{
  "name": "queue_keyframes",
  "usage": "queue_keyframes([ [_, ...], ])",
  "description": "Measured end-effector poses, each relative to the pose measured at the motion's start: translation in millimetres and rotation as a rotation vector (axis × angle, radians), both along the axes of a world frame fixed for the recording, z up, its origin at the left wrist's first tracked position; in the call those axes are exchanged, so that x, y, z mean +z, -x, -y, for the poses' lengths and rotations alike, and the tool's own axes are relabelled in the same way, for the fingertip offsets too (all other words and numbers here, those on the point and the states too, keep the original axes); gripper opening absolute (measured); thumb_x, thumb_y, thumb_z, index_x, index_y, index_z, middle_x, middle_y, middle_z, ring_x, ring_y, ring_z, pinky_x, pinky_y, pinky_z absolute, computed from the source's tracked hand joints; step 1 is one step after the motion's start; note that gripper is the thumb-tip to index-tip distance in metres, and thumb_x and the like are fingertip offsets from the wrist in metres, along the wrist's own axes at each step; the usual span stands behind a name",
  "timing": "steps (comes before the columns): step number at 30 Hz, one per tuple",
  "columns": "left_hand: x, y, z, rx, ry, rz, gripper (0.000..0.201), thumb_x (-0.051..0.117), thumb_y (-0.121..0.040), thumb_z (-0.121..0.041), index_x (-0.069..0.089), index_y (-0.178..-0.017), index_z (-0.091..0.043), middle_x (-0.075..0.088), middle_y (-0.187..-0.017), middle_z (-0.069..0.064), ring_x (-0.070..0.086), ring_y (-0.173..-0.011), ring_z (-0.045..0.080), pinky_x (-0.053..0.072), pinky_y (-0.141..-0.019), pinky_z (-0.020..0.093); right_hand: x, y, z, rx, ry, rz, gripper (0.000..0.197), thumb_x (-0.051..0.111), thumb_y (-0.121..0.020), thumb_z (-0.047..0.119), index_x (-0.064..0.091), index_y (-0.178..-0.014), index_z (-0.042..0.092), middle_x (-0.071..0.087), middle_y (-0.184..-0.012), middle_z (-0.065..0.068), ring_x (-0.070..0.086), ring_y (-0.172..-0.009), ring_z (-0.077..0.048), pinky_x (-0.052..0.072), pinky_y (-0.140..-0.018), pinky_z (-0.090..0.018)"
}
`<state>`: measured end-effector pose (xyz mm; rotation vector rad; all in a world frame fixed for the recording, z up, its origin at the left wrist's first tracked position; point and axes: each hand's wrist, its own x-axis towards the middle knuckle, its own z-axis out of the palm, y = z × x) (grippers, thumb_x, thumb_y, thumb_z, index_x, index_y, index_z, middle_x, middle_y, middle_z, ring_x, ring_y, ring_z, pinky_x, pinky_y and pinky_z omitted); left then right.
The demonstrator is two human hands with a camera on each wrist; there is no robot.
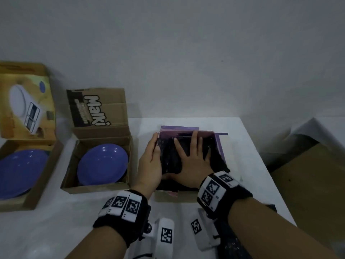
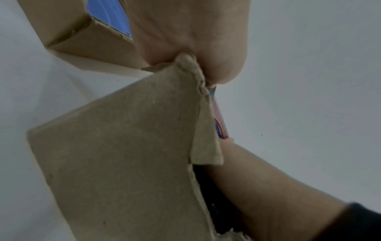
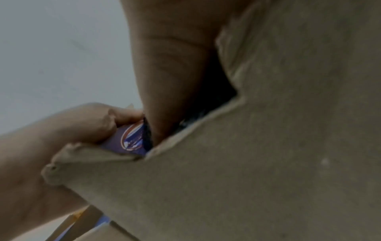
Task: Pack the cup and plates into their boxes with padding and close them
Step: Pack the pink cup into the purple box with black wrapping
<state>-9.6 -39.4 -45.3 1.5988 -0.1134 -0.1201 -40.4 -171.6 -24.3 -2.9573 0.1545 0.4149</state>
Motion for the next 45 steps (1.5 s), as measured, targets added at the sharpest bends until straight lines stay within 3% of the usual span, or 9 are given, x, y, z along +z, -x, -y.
queue_keyframes([
  [6, 1, 3, 4, 0.04, -0.031, 0.08, 0.044, 0.036, -0.101, -0.012, 0.033, -0.142, -0.027, 0.041, -0.127, -0.034, 0.04, -0.114, -0.022, 0.031, -0.097, 0.006, -6, 0, -10, -0.056, 0.038, 0.011, 0.106, 0.048, -0.072, 0.077, -0.02, -0.145, 0.04, -0.053, -0.136, -0.017, -0.009, -0.141, -0.044, 0.007, -0.109, -0.066],
  [10, 1, 4, 4, 0.063, -0.127, 0.167, 0.035, 0.037, -0.097, -0.004, 0.048, -0.115, -0.031, 0.052, -0.131, -0.013, 0.045, -0.126, 0.002, 0.039, -0.101, 0.022, 5, 4, -11, -0.066, -0.124, 0.018, 0.105, 0.058, -0.073, 0.067, -0.013, -0.146, 0.04, -0.047, -0.143, -0.011, -0.01, -0.143, -0.038, 0.003, -0.111, -0.066],
  [14, -5, 1, 3, 0.028, -0.311, 0.242, 0.04, 0.037, -0.093, 0.0, 0.062, -0.095, -0.033, 0.038, -0.149, -0.003, 0.035, -0.137, 0.01, 0.036, -0.109, 0.033, 32, 7, -2, -0.152, -0.379, 0.161, 0.067, 0.051, -0.09, 0.04, 0.015, -0.146, 0.035, 0.009, -0.158, -0.006, 0.001, -0.146, -0.03, 0.0, -0.115, -0.058],
  [18, 3, 2, 6, 0.051, -0.523, 0.244, 0.041, 0.039, -0.092, 0.0, 0.065, -0.114, -0.021, 0.033, -0.152, 0.0, 0.044, -0.131, 0.016, 0.04, -0.102, 0.028, 37, 5, 8, -0.483, -0.774, 0.023, 0.053, 0.048, -0.093, 0.03, 0.026, -0.142, 0.026, 0.046, -0.135, -0.011, 0.049, -0.118, -0.03, 0.041, -0.103, -0.045],
  [27, 16, 3, 7, -0.012, -0.713, 0.148, 0.047, 0.041, -0.09, 0.002, 0.055, -0.13, -0.018, 0.021, -0.157, -0.004, 0.047, -0.128, 0.021, 0.038, -0.1, 0.028, 48, 4, 34, -0.735, -1.17, -0.021, 0.054, 0.059, -0.09, 0.025, 0.036, -0.139, 0.023, 0.056, -0.123, -0.007, 0.058, -0.101, -0.022, 0.051, -0.079, -0.033],
  [33, 18, 8, 9, 0.004, -0.683, 0.14, 0.045, 0.037, -0.096, -0.012, 0.046, -0.139, -0.023, 0.019, -0.157, -0.005, 0.04, -0.132, 0.019, 0.036, -0.095, 0.024, 29, 6, 12, -0.649, -0.985, -0.111, 0.11, 0.079, -0.056, 0.029, 0.015, -0.145, 0.033, 0.038, -0.14, -0.01, 0.048, -0.119, -0.031, 0.047, -0.099, -0.045],
  [37, 17, 15, 9, 0.022, -0.619, 0.133, 0.045, 0.038, -0.098, -0.022, 0.038, -0.143, -0.027, 0.016, -0.158, -0.005, 0.028, -0.14, 0.015, 0.027, -0.094, 0.02, 44, 9, 21, -0.432, -0.529, 0.008, 0.091, 0.08, -0.069, 0.023, 0.02, -0.137, 0.018, 0.031, -0.135, -0.013, 0.046, -0.118, -0.033, 0.045, -0.098, -0.037],
  [40, 14, 14, 8, 0.021, -0.578, 0.127, 0.044, 0.04, -0.098, -0.02, 0.041, -0.142, -0.028, 0.017, -0.158, -0.005, 0.026, -0.141, 0.014, 0.025, -0.098, 0.02, 51, 17, 14, -0.199, -0.123, 0.159, 0.076, 0.075, -0.071, 0.043, 0.032, -0.128, 0.02, 0.029, -0.133, -0.012, 0.037, -0.122, -0.034, 0.044, -0.094, -0.04],
  [45, 12, 13, 8, 0.032, -0.569, 0.119, 0.044, 0.039, -0.097, -0.017, 0.044, -0.139, -0.031, 0.017, -0.157, -0.008, 0.029, -0.14, 0.014, 0.028, -0.097, 0.02, 23, 15, 1, -0.22, -0.295, -0.216, 0.093, 0.064, -0.079, 0.051, -0.002, -0.146, 0.046, -0.016, -0.155, -0.014, 0.011, -0.139, -0.047, 0.027, -0.11, -0.05],
])
